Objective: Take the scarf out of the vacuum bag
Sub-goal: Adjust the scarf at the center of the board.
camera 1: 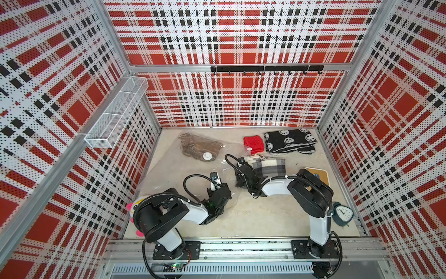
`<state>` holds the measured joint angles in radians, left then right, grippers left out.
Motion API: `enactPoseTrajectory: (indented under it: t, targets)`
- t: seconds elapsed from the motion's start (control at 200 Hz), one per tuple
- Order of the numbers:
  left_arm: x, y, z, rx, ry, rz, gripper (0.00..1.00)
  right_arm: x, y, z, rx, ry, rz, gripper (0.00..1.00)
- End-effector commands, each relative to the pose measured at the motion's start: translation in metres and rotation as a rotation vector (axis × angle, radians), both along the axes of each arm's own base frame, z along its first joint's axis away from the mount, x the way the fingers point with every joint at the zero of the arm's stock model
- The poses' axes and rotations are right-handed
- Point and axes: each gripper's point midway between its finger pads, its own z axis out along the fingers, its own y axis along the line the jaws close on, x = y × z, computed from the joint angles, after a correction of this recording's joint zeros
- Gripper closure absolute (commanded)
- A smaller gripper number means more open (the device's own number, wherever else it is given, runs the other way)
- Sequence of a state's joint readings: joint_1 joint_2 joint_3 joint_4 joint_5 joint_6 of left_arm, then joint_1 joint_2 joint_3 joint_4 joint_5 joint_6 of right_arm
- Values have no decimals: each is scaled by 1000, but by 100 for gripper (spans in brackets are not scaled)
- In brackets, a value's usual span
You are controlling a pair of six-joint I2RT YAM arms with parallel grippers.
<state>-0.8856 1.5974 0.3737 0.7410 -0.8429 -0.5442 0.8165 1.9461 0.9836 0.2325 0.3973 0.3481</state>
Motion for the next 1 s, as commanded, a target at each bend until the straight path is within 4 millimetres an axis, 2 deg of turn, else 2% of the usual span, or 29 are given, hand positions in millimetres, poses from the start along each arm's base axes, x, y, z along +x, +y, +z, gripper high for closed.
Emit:
enactPoseTrajectory:
  t: [0.0, 0.12, 0.241, 0.336, 0.461, 0.581, 0.636, 0.742, 0.827, 0.992]
  targets:
    - [1, 8, 7, -6, -28, 26, 100, -21, -40, -30, -88, 112, 4, 43]
    - [1, 11, 6, -8, -26, 32, 100, -21, -60, -18, -93, 90, 3, 43]
    - [0, 12, 7, -11, -27, 32, 100, -19, -76, -9, -8, 92, 21, 41]
    - [1, 11, 7, -14, -28, 27, 100, -18, -79, -5, -22, 73, 34, 40]
    - [0, 12, 9, -21, -31, 27, 100, -6, -102, -3, -104, 72, -81, 41]
    - [-1, 9, 11, -39, -32, 6, 100, 1, -118, 0, -64, 80, -140, 40]
    - [-1, 9, 12, -44, -33, 3, 100, 2, -116, 2, -53, 70, -127, 38]
    - [-1, 7, 15, -51, -38, -7, 100, 3, -96, 4, 5, 64, -35, 32]
    - [-1, 4, 17, -67, -40, -27, 100, 8, -96, 10, 1, 61, -51, 30]
    - [-2, 2, 29, -91, -62, -50, 100, 12, -91, 42, 65, 9, -60, 22]
